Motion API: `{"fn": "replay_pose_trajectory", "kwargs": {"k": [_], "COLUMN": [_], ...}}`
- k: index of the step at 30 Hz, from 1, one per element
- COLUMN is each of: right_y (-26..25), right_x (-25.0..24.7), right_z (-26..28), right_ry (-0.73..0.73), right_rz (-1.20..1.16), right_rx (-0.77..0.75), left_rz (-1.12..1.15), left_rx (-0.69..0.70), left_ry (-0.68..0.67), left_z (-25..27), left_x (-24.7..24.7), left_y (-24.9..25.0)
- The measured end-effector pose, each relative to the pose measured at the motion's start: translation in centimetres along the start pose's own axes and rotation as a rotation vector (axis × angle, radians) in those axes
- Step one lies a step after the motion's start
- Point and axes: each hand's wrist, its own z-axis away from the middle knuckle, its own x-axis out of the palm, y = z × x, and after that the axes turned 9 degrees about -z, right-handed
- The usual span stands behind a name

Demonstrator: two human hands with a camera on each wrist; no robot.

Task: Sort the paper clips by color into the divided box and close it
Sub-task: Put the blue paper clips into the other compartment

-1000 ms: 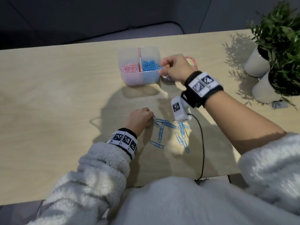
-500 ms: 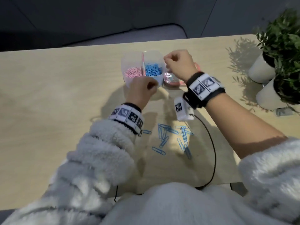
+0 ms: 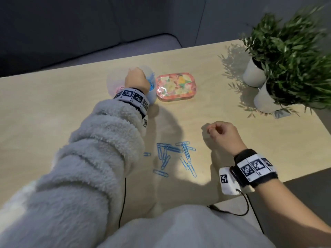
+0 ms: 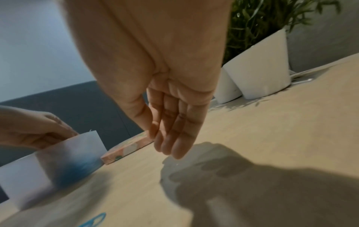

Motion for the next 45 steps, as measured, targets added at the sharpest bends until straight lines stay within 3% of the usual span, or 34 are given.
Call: {"fn": "replay_pose_trajectory", "kwargs": {"k": [3, 5, 7, 9, 12, 16, 19, 22, 27, 31, 37, 40, 45], "right_y": [1.0, 1.2, 1.1, 0.7, 0.6, 0.7, -0.1, -0.9, 0.4, 2.5, 0.3, -1.3, -1.9], "right_x": [0.1, 0.6, 1.2, 1.9, 3.2, 5.4, 7.2, 8.3, 5.2, 3.5, 6.8, 7.0, 8.6], "right_z": [1.0, 1.8, 2.6, 3.4, 4.7, 5.5, 5.5, 5.2, 5.4, 6.5, 4.6, 3.9, 4.3], "right_ry": [-0.086, -0.213, -0.35, -0.456, -0.531, -0.444, -0.377, -0.395, -0.409, -0.445, -0.308, -0.372, -0.439], "right_rz": [0.047, 0.034, 0.116, 0.229, 0.308, 0.318, 0.234, 0.199, 0.264, 0.25, 0.186, 0.319, 0.604], "right_rx": [0.079, 0.149, 0.124, 0.075, -0.009, -0.137, -0.142, -0.171, -0.149, -0.07, -0.132, -0.161, -0.275], "left_rz": [0.074, 0.132, 0.123, 0.042, -0.041, -0.078, 0.042, 0.101, 0.113, -0.038, -0.148, -0.286, -0.29], "left_rx": [0.036, 0.081, 0.173, 0.242, 0.198, 0.19, 0.152, 0.235, 0.281, 0.362, 0.412, 0.46, 0.491], "left_ry": [0.032, 0.122, 0.175, 0.054, -0.259, -0.297, -0.228, -0.197, -0.131, -0.278, -0.29, -0.229, -0.312], "left_z": [1.7, 3.7, 6.4, 9.4, 14.4, 18.9, 19.8, 19.9, 20.1, 20.0, 17.4, 16.6, 17.0], "left_x": [-0.5, -0.3, 0.7, 2.1, 4.1, 6.5, 8.2, 9.2, 8.8, 7.9, 7.5, 7.5, 8.1], "left_y": [-0.3, -1.6, -3.7, -6.2, -9.1, -10.8, -10.0, -7.9, -7.5, -8.8, -7.0, -7.0, -6.5]}}
